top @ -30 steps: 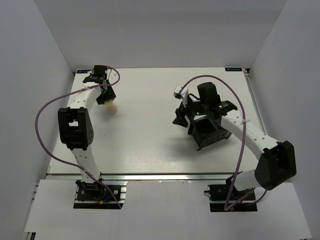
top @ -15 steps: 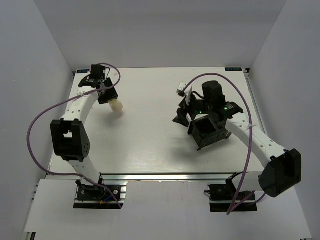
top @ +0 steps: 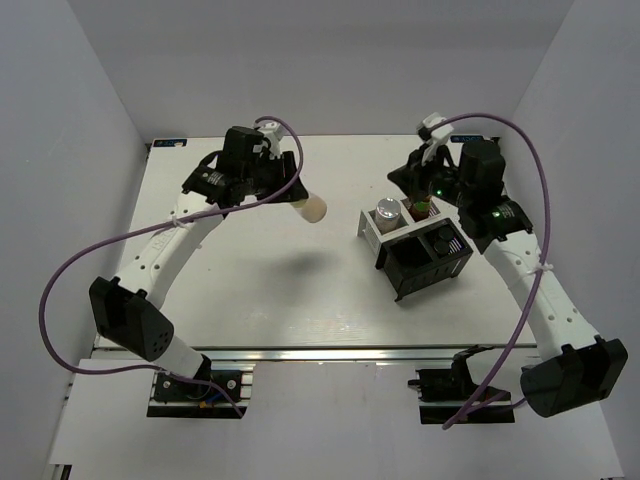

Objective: Organize the condiment bottles

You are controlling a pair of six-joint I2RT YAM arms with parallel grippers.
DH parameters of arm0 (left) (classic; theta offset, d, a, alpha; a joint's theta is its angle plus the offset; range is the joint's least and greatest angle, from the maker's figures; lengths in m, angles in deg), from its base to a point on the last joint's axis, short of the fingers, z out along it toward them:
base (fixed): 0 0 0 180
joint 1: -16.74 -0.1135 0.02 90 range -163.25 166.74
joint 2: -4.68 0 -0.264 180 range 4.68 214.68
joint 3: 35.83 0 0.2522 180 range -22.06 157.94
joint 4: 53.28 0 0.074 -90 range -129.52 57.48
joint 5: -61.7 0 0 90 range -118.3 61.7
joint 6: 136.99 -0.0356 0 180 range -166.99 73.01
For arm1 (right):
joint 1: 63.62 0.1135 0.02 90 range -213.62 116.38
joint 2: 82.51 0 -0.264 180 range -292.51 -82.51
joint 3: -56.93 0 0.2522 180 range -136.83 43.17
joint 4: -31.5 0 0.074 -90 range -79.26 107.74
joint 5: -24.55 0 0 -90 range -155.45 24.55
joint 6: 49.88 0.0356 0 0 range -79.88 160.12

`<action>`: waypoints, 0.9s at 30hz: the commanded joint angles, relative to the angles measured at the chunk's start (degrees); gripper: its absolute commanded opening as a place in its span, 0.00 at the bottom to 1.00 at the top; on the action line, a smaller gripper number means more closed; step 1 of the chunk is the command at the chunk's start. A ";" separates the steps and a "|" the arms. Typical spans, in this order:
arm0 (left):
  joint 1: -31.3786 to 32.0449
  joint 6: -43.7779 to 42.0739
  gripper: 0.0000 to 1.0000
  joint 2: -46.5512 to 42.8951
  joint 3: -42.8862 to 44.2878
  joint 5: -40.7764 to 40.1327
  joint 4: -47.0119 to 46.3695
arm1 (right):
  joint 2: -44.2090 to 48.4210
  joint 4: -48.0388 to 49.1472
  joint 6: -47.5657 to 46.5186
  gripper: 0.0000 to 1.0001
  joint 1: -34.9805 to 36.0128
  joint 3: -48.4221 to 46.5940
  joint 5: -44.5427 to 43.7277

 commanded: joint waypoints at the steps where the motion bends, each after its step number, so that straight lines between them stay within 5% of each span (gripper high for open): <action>1: 3.16 0.09 0.00 -2.04 5.34 5.34 -4.16 | 2.43 1.66 4.29 0.00 -3.67 -3.94 -2.87; 21: 21.62 -2.90 0.00 24.68 38.55 9.48 2.16 | 9.29 1.92 10.53 0.00 -18.44 5.46 -8.06; 27: 23.56 -3.25 0.00 29.08 40.95 10.36 2.52 | 9.90 2.10 11.06 0.00 -21.25 7.22 -7.97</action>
